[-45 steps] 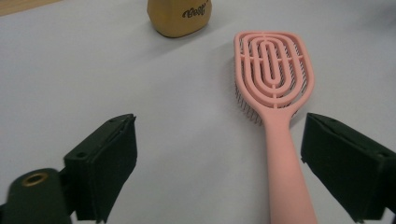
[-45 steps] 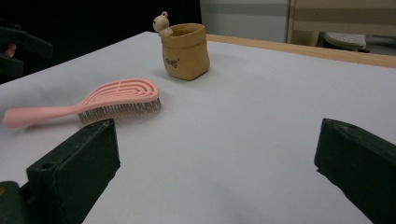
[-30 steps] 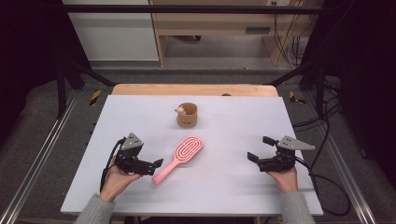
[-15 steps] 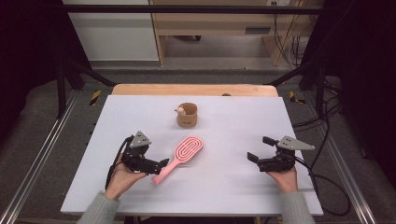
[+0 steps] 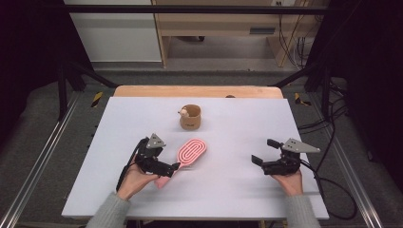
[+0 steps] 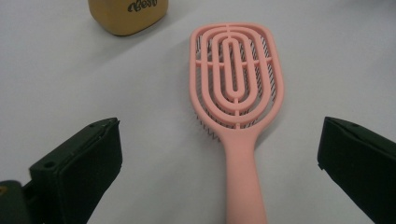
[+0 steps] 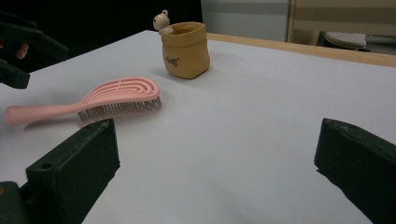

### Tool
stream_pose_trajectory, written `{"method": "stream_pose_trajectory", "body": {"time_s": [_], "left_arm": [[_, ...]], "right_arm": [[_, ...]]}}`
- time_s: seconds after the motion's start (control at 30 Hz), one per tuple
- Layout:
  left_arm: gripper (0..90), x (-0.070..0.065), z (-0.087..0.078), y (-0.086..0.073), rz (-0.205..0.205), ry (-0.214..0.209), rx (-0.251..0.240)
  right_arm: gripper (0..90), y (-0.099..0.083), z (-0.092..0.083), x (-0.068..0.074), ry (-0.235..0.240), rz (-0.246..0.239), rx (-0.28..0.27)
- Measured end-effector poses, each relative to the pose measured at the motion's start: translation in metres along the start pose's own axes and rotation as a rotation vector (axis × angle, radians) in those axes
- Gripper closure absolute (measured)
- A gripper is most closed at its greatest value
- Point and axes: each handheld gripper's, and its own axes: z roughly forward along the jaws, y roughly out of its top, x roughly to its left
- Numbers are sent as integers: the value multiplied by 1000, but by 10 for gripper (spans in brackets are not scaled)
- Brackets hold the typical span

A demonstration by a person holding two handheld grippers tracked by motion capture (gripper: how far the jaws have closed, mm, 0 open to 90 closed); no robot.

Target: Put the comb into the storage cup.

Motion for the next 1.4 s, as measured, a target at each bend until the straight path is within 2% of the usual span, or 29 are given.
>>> {"method": "stream_pose_trajectory", "body": {"time_s": [0.1, 0.2, 0.67, 0.83, 1.4], "left_arm": [[0, -2, 6, 0, 1, -10, 10], [0, -5, 13, -2, 8, -2, 27], [35, -6, 28, -8, 4, -11, 73], [83, -7, 32, -10, 3, -28, 97], [350, -10, 40, -11, 20, -40, 154]], "right_arm": [[5, 0, 0, 0, 1, 2, -3], [5, 0, 0, 0, 0, 1, -3], [5, 0, 0, 0, 1, 2, -2], [5, 0, 0, 0, 2, 2, 0], [5, 0, 0, 0, 2, 2, 0]]}}
